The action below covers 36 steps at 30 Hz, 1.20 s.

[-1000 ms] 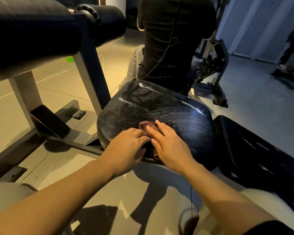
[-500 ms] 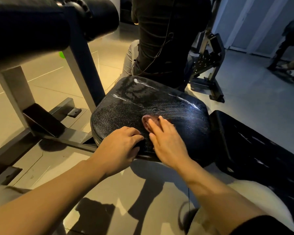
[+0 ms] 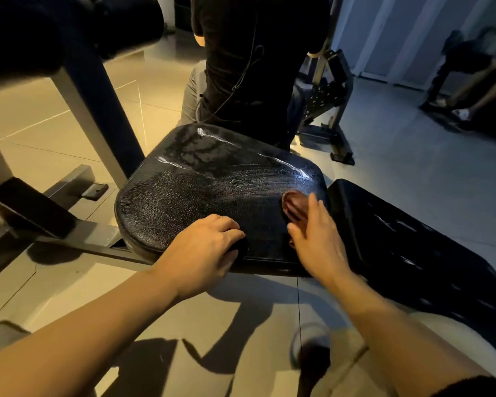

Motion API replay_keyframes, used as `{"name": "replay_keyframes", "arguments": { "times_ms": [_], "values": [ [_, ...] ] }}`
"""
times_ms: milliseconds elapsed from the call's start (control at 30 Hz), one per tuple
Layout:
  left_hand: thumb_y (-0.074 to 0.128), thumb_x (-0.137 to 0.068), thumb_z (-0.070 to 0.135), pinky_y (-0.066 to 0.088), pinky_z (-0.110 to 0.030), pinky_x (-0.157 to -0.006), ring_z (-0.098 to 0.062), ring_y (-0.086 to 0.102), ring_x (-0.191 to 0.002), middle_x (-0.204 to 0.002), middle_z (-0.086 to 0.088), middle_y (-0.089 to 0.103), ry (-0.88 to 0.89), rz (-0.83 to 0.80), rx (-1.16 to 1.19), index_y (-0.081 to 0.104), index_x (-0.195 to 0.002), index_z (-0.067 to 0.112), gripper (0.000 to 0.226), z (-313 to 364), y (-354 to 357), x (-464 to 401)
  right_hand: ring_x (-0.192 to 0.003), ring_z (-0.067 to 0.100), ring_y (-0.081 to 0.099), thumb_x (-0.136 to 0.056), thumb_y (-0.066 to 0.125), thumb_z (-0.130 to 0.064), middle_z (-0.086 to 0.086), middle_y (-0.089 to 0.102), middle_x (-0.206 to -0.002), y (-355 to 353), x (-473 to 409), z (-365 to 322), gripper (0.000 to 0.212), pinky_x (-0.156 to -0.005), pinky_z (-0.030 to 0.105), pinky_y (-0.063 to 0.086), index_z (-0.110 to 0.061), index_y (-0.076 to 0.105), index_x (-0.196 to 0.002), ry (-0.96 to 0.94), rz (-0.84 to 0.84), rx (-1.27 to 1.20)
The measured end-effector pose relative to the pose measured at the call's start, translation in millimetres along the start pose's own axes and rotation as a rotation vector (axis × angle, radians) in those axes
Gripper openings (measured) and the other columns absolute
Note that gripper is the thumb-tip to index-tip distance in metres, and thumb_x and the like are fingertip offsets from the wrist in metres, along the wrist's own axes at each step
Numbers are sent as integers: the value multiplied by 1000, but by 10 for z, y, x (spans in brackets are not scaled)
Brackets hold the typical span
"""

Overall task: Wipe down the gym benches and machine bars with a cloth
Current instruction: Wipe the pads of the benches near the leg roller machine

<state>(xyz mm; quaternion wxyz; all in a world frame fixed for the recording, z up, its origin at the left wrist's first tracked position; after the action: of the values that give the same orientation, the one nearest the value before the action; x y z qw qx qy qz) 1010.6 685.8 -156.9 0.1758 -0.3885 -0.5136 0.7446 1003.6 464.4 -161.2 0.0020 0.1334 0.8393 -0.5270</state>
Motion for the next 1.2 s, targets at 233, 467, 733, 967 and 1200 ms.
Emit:
{"name": "replay_keyframes", "arguments": {
  "times_ms": [233, 467, 733, 967, 1200],
  "values": [
    [58, -86, 29, 52, -36, -85, -24, 59, -101, -114, -2, 64, -59, 16, -20, 68, -114, 13, 33, -116, -91, 65, -149, 28, 9, -106, 30, -34, 8, 10, -163, 118, -326, -117, 47, -119, 41, 19, -27, 31, -152, -141, -88, 173],
    [70, -82, 20, 52, -37, -82, -27, 61, -97, -109, -5, 66, -48, -16, -27, 69, -109, 12, 29, -94, -114, 61, -147, 35, 10, -105, 31, -33, 18, 3, -161, 223, 60, -419, 53, -118, 44, 23, -20, 18, -155, -166, -137, 285],
    [64, -87, 24, 52, -37, -80, -26, 58, -100, -111, -1, 64, -53, -16, 16, 67, -114, 16, 28, -161, -61, -107, -142, 33, 24, -105, 31, -34, 12, 21, -158, 32, -524, 84, 46, -111, 47, 31, -26, 31, -150, -5, -77, 223],
    [64, -86, 27, 52, -36, -80, -23, 59, -100, -110, 2, 64, -146, -21, -19, 69, -109, 18, 26, -438, -174, -100, -139, 35, 27, -101, 41, -26, 18, 23, -154, 398, -429, -683, 44, -110, 41, 33, -18, 38, -144, -251, -49, 163],
    [59, -91, 33, 49, -38, -90, -19, 52, -114, -123, 6, 59, -250, -99, -25, 63, -121, 25, 31, -676, -333, -91, -141, 28, 27, -103, 36, -31, 6, 22, -158, 266, -925, -325, 46, -114, 41, 31, -31, 34, -149, -202, -128, 181]
  ]
}}
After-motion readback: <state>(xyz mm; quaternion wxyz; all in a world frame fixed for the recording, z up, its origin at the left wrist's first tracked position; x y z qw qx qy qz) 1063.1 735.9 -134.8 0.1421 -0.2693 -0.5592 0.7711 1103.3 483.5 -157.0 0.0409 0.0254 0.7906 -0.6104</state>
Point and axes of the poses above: each hand's wrist, its own x-axis away from the middle knuckle, its own y-axis out of the palm, z = x × y, the point moved 2 cm from there along -x, towards the middle knuckle
